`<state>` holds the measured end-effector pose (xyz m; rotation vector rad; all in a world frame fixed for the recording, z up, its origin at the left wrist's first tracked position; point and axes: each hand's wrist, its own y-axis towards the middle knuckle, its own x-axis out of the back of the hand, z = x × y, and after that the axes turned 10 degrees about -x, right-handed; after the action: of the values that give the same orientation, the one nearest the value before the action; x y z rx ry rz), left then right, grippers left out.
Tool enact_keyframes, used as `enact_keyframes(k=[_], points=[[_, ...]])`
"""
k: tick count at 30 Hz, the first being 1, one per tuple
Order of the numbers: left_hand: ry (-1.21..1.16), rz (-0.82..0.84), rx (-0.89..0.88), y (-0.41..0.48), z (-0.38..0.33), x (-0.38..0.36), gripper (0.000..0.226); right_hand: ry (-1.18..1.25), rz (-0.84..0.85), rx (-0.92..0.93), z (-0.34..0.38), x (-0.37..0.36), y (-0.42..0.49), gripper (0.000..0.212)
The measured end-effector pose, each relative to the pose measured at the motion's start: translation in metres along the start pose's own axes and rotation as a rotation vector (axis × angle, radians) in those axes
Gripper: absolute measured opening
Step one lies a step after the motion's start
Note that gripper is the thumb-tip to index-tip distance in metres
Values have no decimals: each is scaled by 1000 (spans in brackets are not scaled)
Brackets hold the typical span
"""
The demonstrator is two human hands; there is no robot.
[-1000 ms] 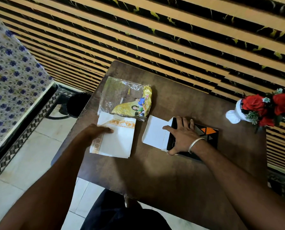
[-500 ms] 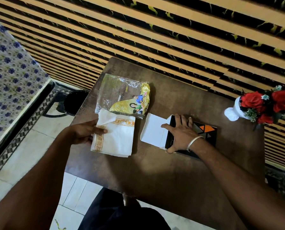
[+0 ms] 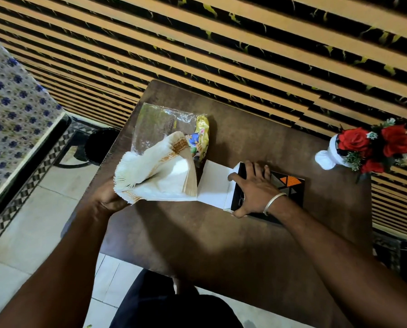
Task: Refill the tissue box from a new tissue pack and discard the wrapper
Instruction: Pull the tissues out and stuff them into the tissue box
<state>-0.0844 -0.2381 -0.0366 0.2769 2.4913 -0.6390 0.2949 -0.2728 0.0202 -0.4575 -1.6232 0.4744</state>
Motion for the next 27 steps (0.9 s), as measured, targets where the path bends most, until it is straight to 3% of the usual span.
enact_keyframes(k=[3, 8, 11, 14, 17, 19, 22, 27], points=[[-52, 113, 28, 8, 15, -22, 53, 11, -3, 6, 0, 1, -2, 109], [-309, 150, 79, 28, 38, -86, 47, 53, -27, 40, -1, -1, -6, 118], [-367, 147, 0, 40, 60, -105, 44, 96, -43, 33, 1, 0, -11, 127], [-602, 331, 38, 43, 87, -111, 46, 199, 4, 19, -1, -3, -12, 122], [-397, 255, 160, 51, 113, -99, 41, 283, 28, 23, -9, -4, -12, 138], [-438, 327, 226, 49, 112, -95, 40, 284, 53, 2, -9, -1, -13, 145], [-304, 228, 356, 49, 103, -87, 47, 161, -19, 18, -5, -2, -12, 137], [-288, 122, 380, 54, 93, -87, 60, 140, -91, 48, -10, -4, -14, 129]])
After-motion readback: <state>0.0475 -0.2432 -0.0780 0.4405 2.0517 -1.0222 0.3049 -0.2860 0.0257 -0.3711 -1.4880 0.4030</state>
